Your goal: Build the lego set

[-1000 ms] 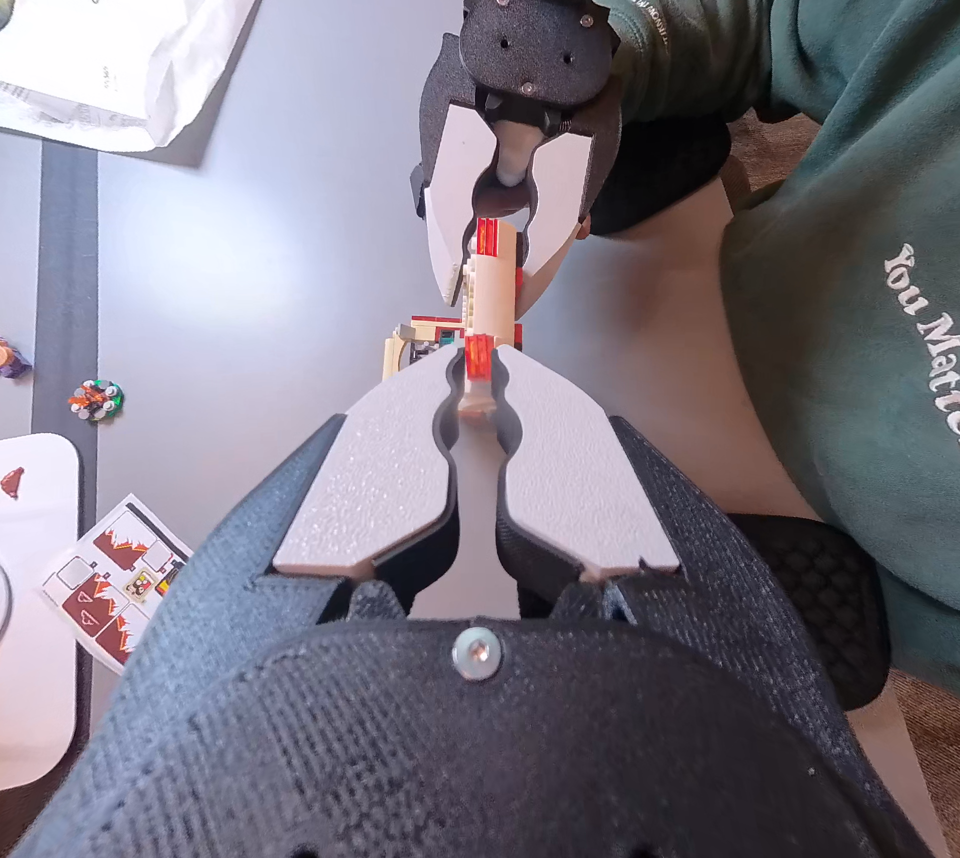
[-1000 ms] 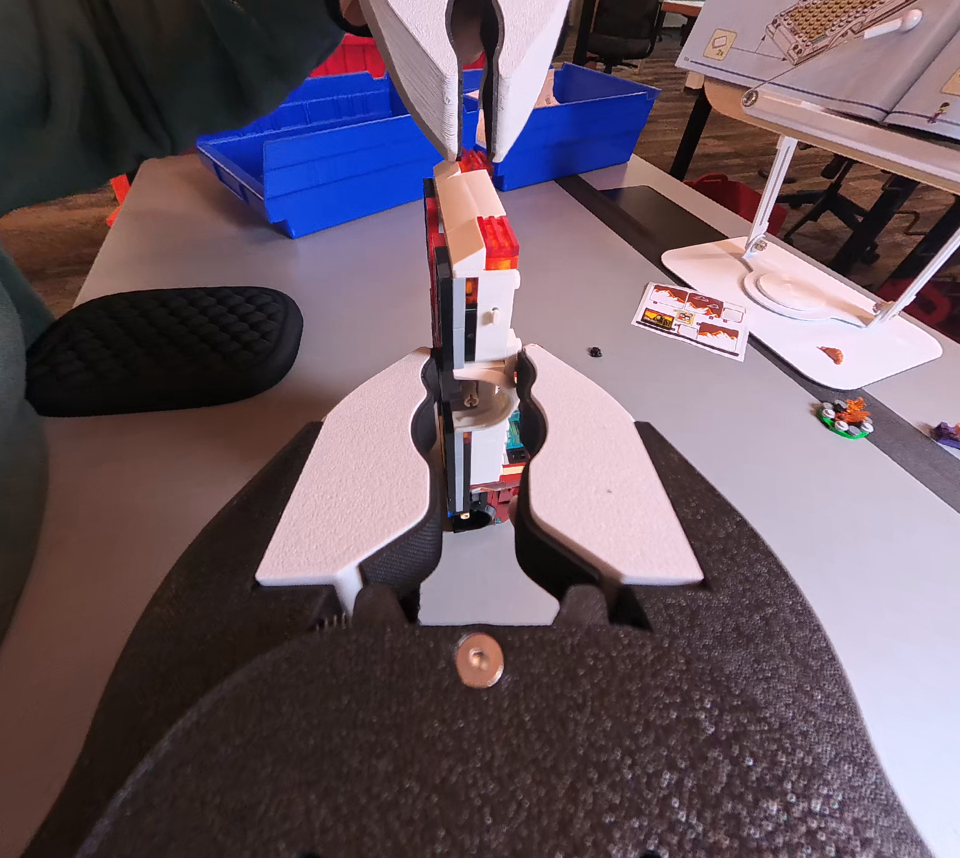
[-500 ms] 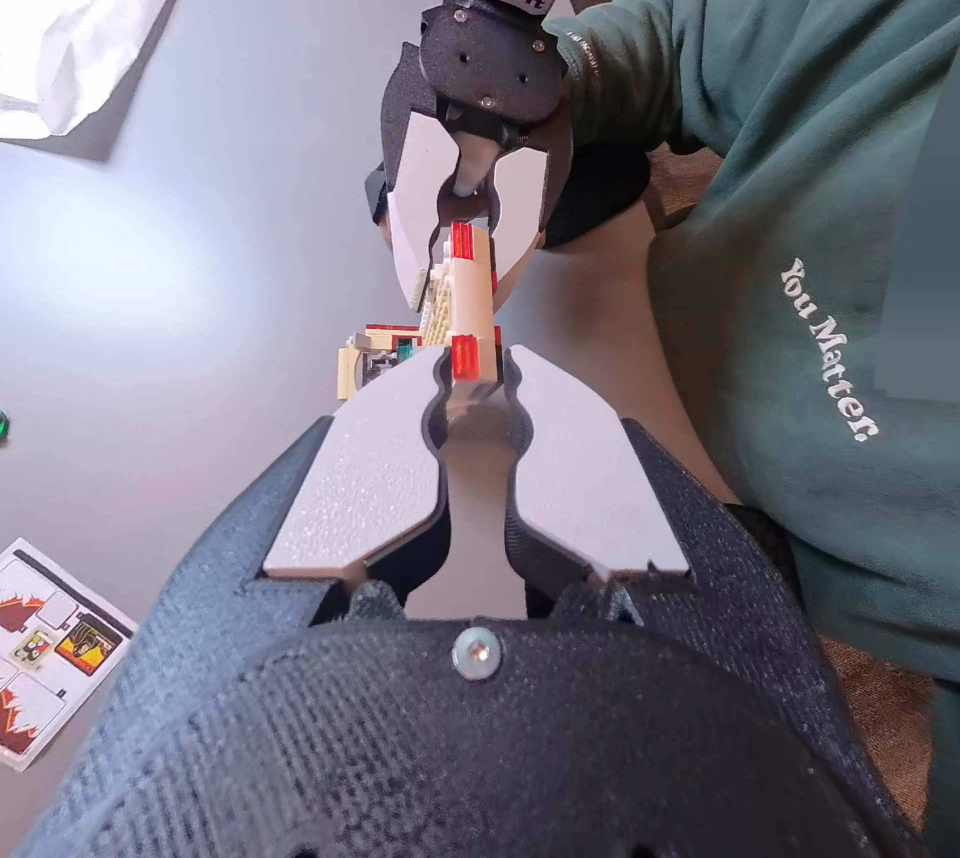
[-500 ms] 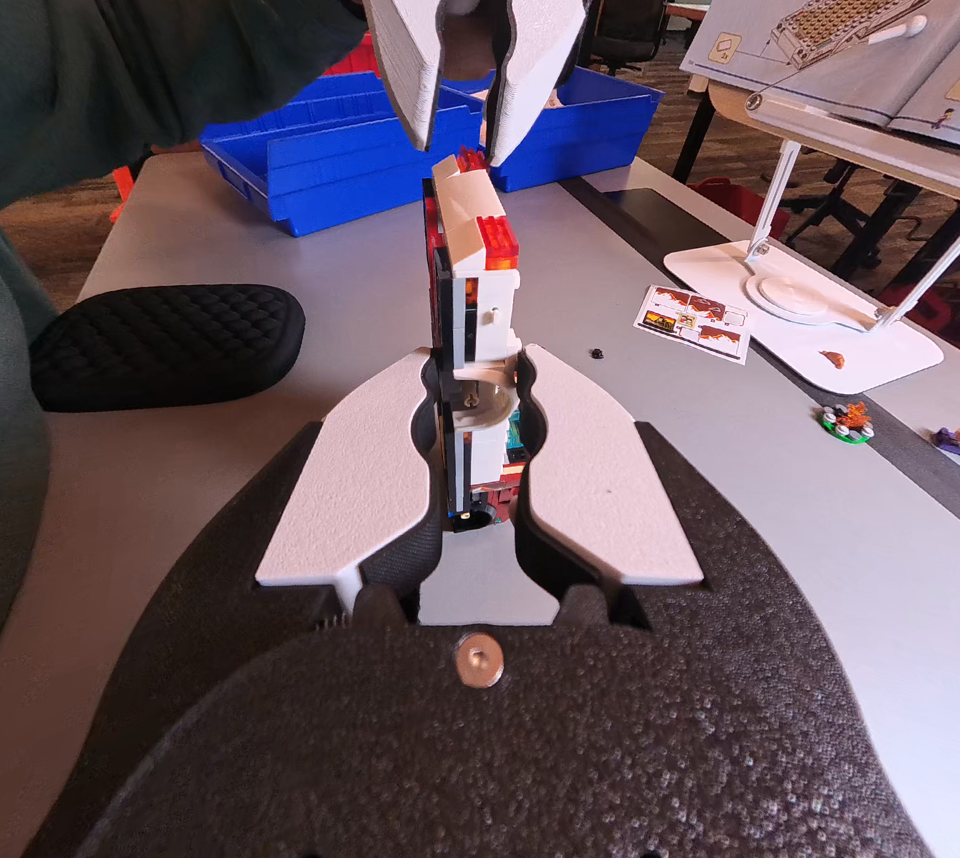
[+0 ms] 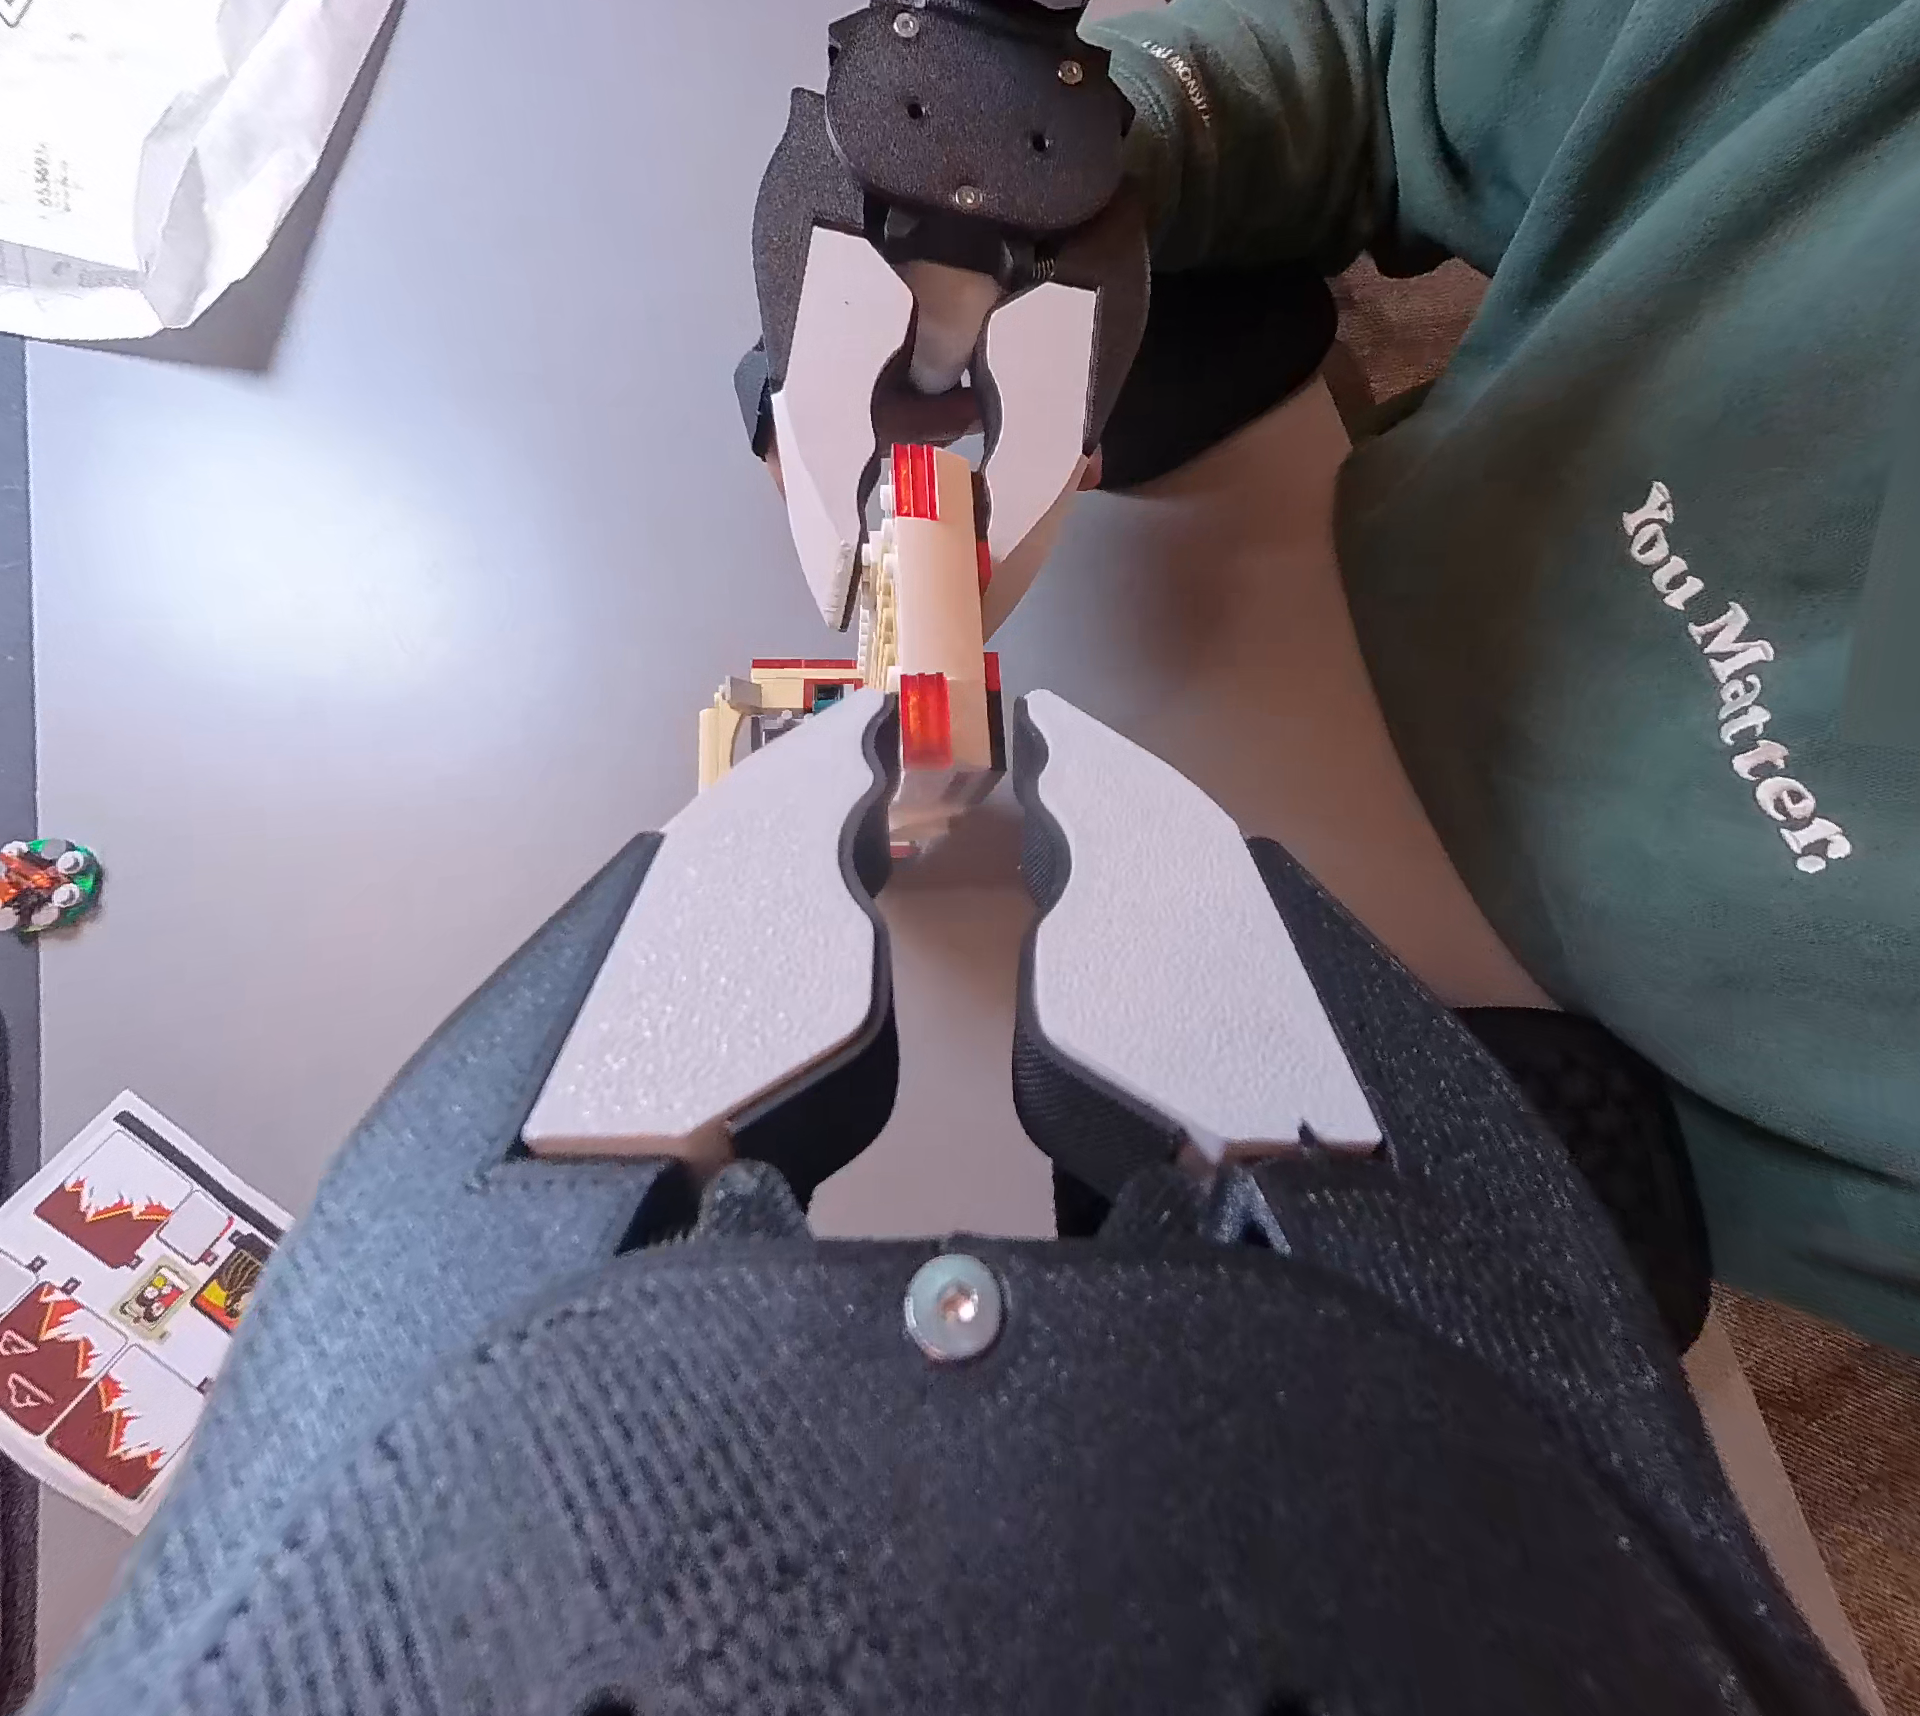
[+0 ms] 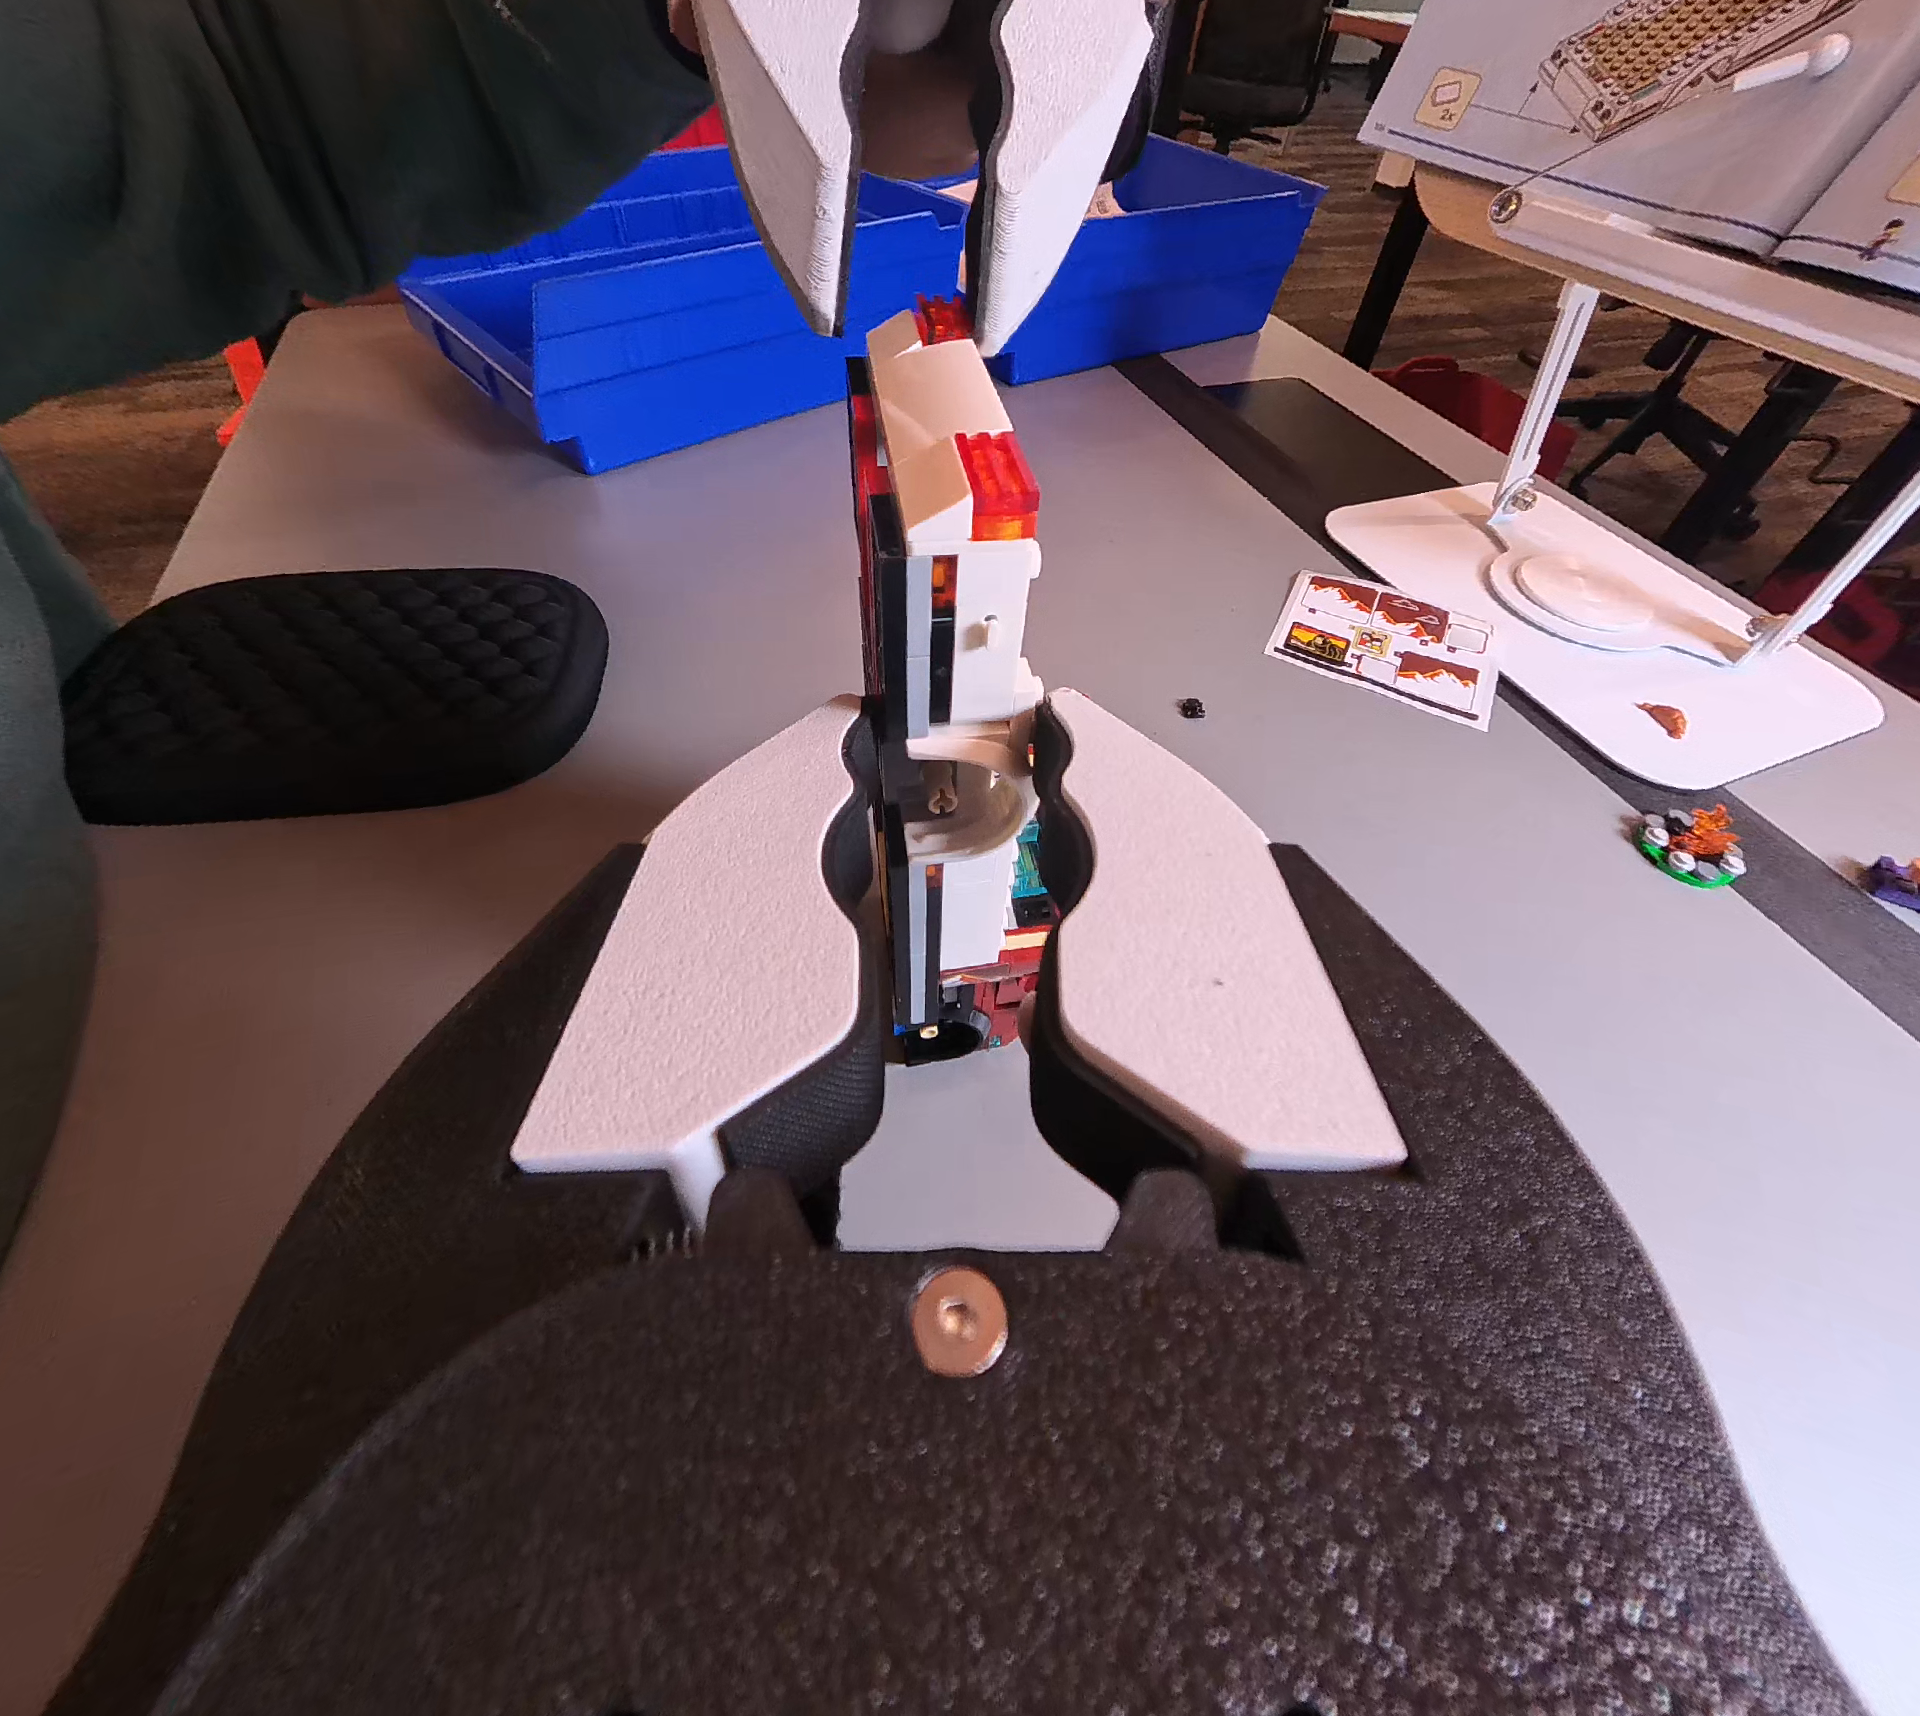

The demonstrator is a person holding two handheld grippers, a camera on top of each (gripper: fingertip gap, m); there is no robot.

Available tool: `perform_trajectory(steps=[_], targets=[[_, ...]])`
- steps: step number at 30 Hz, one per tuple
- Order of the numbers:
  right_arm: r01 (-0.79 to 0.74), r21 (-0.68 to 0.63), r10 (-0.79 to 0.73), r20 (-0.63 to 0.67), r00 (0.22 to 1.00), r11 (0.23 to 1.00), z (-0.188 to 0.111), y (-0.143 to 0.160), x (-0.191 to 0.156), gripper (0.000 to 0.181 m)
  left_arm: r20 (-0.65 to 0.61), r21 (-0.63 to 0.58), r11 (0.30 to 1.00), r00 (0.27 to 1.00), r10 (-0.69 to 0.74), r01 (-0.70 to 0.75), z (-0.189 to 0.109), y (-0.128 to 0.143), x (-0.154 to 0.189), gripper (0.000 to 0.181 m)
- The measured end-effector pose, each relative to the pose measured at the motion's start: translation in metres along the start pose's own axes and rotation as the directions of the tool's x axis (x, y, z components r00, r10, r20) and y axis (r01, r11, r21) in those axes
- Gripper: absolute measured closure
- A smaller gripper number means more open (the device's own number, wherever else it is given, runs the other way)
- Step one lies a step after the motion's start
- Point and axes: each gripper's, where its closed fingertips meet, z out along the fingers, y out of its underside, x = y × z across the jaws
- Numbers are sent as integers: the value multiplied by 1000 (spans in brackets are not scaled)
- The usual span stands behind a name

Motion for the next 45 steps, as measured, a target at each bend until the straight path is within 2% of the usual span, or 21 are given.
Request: perform_trajectory(steps=[3,6,8,12,14,16,21,26,33,42,45], targets=[[1,0,-1,1,1000,1000,0,0,0,153,38,11,1000,999,25,-25,0,-1,-1,159],[0,0,0,0,1000,1000,0,0,0,153,119,38,998,992,51,-56,-3,-5,-3,157],[-3,2,3,-1,1000,1000,0,0,1,153,211,15,996,974,81,-86,-5,-2,-6,154],[-9,1,9,-6,1000,1000,0,0,2,153,387,-56,979,900,200,-194,-9,1,-5,152],[-12,0,12,-9,1000,1000,1,0,2,153,481,-121,962,834,272,-243,-12,1,-8,152],[-13,-2,12,-11,1000,1000,1,0,2,153,521,-173,940,783,339,-292,-11,0,-7,151],[-12,-8,12,-19,1000,1000,2,-1,2,153,533,-258,913,741,408,-317,-4,4,-8,152],[-20,-11,19,-25,1000,1000,2,0,3,153,537,-291,895,717,445,-337,0,5,-10,157],[-36,-11,36,-23,999,999,2,0,5,153,546,-301,890,703,456,-343,0,4,-11,159],[-43,-16,42,-24,999,999,2,0,4,153,534,-285,900,725,434,-329,0,5,-11,160],[-51,-16,50,-26,998,999,2,0,4,153,545,-287,894,709,447,-343,0,5,-10,161]])
